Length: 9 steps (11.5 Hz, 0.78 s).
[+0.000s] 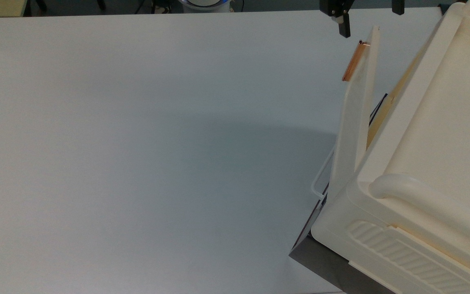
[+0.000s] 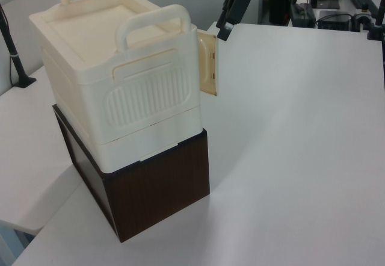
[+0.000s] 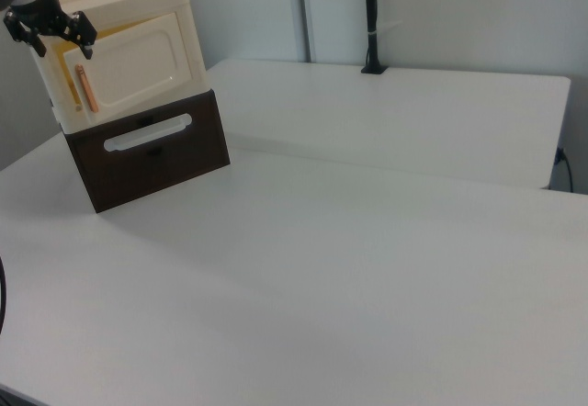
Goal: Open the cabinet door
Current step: 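Push the door edge outward to swing the door fully open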
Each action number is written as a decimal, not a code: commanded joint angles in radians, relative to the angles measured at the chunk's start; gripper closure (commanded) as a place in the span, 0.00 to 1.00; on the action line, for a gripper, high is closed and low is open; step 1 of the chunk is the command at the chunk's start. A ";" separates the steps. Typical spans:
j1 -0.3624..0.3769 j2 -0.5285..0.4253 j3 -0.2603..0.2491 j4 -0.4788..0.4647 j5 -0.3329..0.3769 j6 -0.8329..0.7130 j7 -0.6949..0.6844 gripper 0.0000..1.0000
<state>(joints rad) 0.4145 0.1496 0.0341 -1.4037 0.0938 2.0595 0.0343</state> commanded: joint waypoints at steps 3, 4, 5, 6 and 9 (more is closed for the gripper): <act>-0.002 0.042 0.007 -0.009 -0.121 0.090 0.067 0.00; -0.006 0.041 0.006 -0.009 -0.127 0.088 0.067 0.00; -0.011 0.038 -0.005 -0.011 -0.143 0.087 0.067 0.00; -0.016 0.038 -0.010 -0.017 -0.166 0.084 0.065 0.00; -0.028 0.031 -0.095 -0.017 -0.201 0.076 0.049 0.00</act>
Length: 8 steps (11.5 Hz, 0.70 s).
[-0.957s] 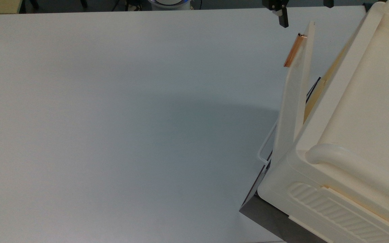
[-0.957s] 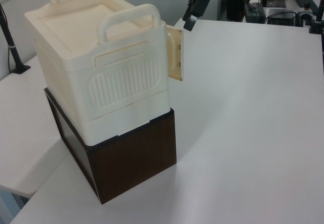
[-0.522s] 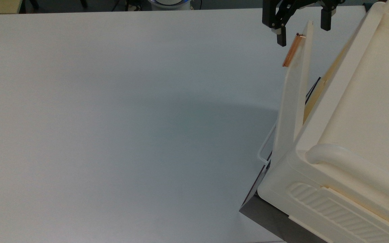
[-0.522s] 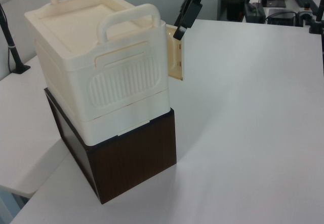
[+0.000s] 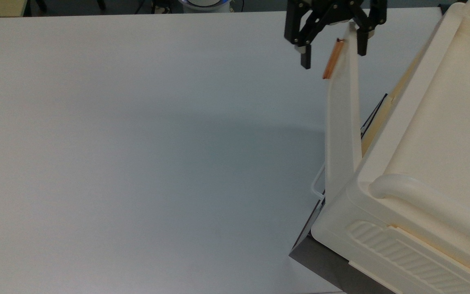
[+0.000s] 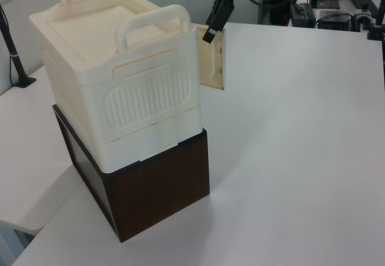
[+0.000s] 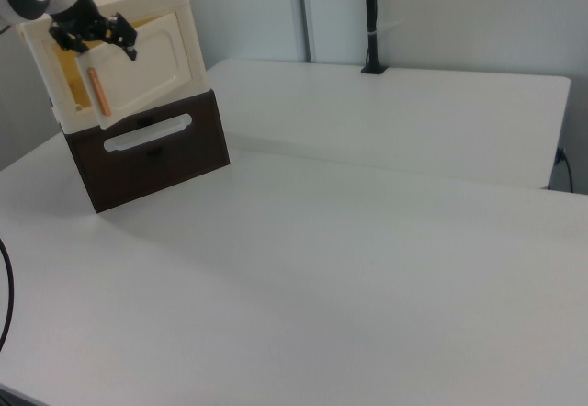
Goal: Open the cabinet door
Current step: 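Push the door edge outward to swing the door fully open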
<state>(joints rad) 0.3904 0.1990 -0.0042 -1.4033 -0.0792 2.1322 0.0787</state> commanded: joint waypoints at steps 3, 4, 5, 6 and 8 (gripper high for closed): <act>-0.004 -0.030 -0.146 -0.014 -0.047 0.003 -0.039 0.00; -0.004 -0.033 -0.173 -0.014 -0.057 0.003 -0.069 0.00; -0.004 -0.033 -0.209 -0.011 -0.077 0.006 -0.085 0.00; -0.004 -0.042 -0.239 -0.010 -0.086 0.009 -0.105 0.00; -0.002 -0.062 -0.264 -0.008 -0.074 0.005 -0.128 0.00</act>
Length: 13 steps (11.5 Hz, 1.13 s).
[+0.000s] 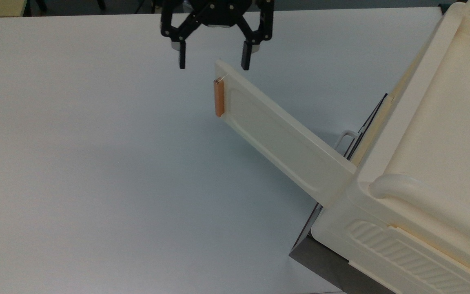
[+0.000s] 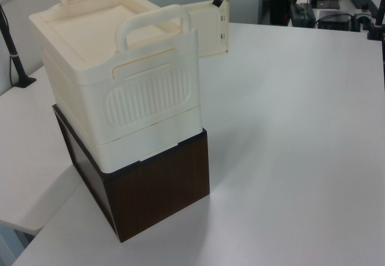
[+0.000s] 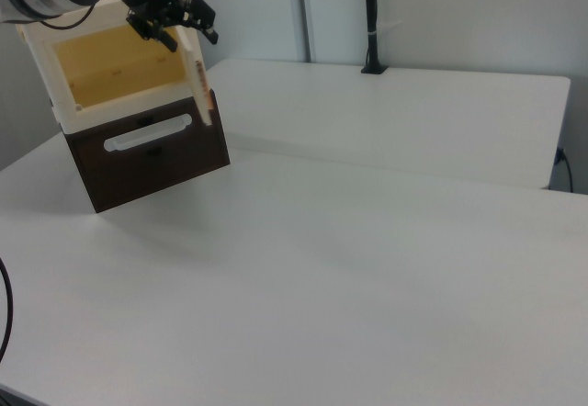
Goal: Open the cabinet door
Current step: 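Push the door edge outward to swing the door fully open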
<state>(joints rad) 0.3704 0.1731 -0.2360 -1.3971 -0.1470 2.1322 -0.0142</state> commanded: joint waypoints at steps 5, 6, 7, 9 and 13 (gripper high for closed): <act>-0.080 -0.078 0.115 -0.014 0.182 -0.419 -0.004 0.00; -0.147 -0.084 0.154 -0.016 0.205 -0.510 -0.001 0.00; -0.197 -0.101 0.190 -0.025 0.199 -0.625 0.000 0.00; -0.305 -0.107 0.234 -0.039 0.190 -0.744 0.109 0.00; -0.409 -0.099 0.262 -0.071 0.179 -0.684 0.152 0.00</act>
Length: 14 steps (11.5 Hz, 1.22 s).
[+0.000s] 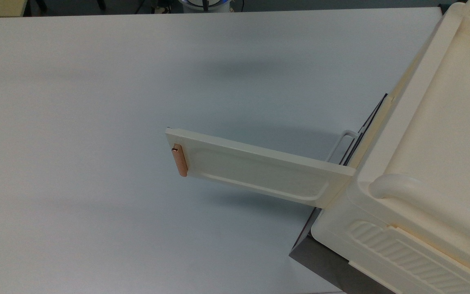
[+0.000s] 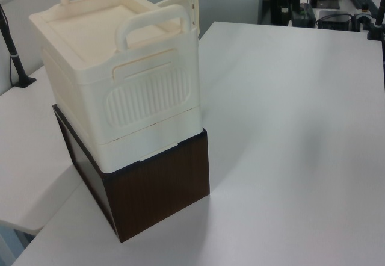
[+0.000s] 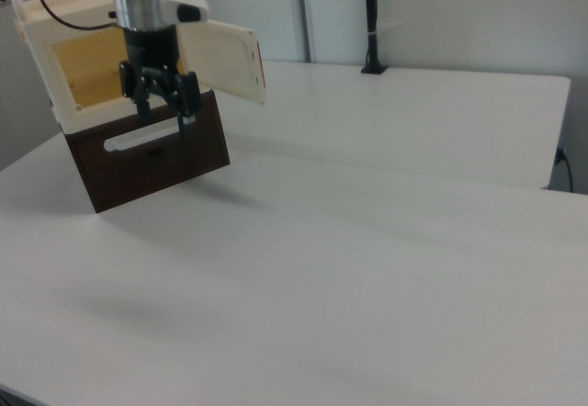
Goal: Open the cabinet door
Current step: 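Push the door edge outward to swing the door fully open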
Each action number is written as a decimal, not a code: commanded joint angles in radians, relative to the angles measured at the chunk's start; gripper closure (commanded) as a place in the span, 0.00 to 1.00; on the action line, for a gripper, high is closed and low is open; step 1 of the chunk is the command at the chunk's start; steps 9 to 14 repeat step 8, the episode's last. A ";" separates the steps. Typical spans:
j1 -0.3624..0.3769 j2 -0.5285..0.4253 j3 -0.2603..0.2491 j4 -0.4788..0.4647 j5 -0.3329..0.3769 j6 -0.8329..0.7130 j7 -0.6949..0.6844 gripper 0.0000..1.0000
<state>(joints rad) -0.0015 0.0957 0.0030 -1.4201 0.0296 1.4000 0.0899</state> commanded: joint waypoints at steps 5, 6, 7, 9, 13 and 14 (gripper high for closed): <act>-0.008 -0.005 0.014 -0.051 -0.062 0.132 0.048 0.00; -0.008 -0.005 0.012 -0.051 -0.062 0.132 0.044 0.00; -0.008 -0.005 0.008 -0.051 -0.060 0.134 0.041 0.00; -0.006 -0.005 0.006 -0.051 -0.057 0.134 0.039 0.00; -0.006 -0.005 0.006 -0.051 -0.057 0.134 0.039 0.00; -0.006 -0.005 0.006 -0.051 -0.057 0.134 0.039 0.00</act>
